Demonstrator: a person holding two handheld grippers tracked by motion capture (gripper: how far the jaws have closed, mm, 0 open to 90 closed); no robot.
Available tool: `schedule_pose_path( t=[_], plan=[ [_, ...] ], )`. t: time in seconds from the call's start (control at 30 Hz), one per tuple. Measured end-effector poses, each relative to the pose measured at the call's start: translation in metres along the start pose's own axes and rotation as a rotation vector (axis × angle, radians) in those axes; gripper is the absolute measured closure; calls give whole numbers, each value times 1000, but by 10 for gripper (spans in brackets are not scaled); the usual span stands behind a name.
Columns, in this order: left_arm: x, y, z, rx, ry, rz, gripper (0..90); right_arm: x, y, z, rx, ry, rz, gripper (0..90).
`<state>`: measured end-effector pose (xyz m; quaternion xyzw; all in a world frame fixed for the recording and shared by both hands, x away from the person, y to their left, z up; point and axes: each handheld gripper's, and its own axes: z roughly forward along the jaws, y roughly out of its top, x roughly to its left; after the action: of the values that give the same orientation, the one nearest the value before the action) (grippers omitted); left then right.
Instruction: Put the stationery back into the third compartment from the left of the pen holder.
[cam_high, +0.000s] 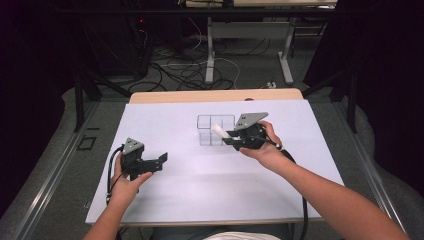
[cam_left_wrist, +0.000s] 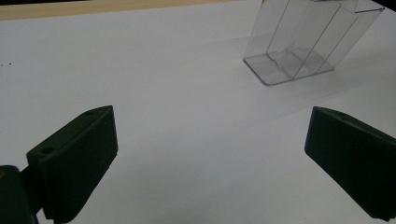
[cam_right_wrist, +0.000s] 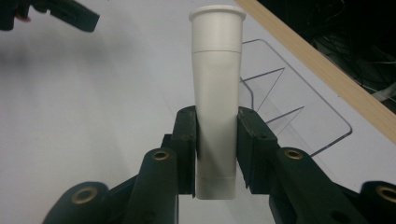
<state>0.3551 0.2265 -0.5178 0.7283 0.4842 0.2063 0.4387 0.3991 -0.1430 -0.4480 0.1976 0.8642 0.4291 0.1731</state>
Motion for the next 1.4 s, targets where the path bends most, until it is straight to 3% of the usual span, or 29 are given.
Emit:
schedule_pose_path(
  t=[0.4, 0.5, 0.57, 0.6, 0.8, 1.0, 1.4],
  plan=[
    [0, 0, 0, -5, 2, 6, 24, -16, 1, -5, -167, -101, 111, 706],
    [1, 0, 0, -2, 2, 7, 24, -22, 0, -7, -204, -111, 170, 706],
    [1, 0, -1, -3, 2, 8, 24, -24, -1, -7, -215, -113, 181, 706],
    [1, 0, -1, -3, 2, 8, 24, -28, -2, -7, -236, -114, 221, 706],
    [0, 0, 0, -2, 1, 4, 24, -36, -5, -6, -288, -110, 296, 706],
    [0, 0, 0, -1, 1, 4, 24, -42, -8, -2, -353, -145, 360, 706],
    [1, 1, -1, -16, -7, -11, 25, -40, -17, 12, -369, -230, 307, 706]
  ],
)
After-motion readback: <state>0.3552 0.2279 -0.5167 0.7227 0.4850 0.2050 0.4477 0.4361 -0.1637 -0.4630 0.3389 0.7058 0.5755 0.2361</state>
